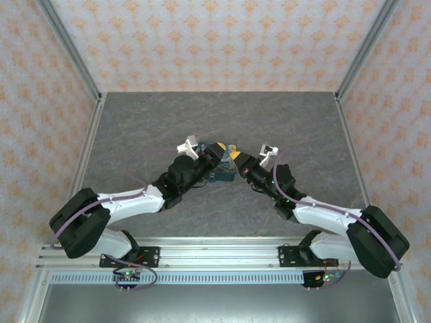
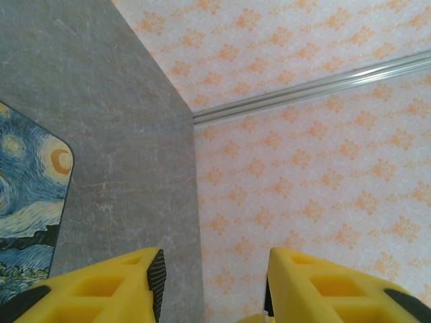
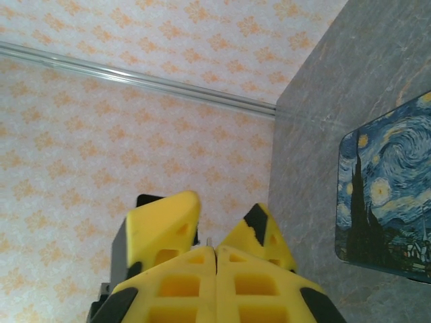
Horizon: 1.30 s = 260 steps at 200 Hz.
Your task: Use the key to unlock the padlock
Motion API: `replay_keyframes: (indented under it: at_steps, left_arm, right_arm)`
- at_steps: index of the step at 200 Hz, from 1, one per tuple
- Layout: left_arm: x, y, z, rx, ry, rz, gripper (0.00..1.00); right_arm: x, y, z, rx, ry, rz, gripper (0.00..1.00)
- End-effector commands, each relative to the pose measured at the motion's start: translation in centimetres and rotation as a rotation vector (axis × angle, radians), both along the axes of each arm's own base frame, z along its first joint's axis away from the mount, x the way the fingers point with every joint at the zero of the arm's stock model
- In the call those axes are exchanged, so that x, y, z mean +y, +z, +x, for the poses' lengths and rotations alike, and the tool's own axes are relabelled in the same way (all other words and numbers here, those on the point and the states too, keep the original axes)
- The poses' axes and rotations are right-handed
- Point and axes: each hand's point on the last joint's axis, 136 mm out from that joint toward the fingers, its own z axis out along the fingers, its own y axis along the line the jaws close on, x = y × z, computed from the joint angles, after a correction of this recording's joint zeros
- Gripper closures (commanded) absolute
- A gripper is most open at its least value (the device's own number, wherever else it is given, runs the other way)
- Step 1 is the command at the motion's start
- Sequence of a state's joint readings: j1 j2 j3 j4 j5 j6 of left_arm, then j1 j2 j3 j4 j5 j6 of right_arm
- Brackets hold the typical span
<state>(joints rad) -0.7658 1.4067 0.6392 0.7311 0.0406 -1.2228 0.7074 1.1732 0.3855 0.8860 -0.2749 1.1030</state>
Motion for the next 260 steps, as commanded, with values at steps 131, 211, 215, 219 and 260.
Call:
replay_keyframes:
  at_steps: [131,211,215,219,260]
  left_arm:
    - [-2.4,1.4,0.6,-0.035,-0.075,-0.026,0.72]
    - [-2.6,1.1,0.7,-0.030,-0.077,-0.030,1.00]
    - [-2.6,1.1,0.6,-0.028,-0.076,-0.030,1.00]
    - [-2.5,1.0,0.7,-0.026,-0.074,-0.029,1.00]
    - [-1.3,0.2,0.8,0.001,-0.014,-0.045,1.00]
  right_arm:
    - [1.0,1.3,-0.6,-0.046,0.076,0.002,1.00]
    - [1.0,1.3,-0.6,-0.045,0.075,0.008,1.00]
    - [1.0,1.4,-0.6,-0.047,0.073,0.008,1.00]
    - [0.9,1.3,-0.5,-0.043,0.069,0.009,1.00]
    - [0.4,1.1,-0.1,-0.028,0.036,0.017,0.95]
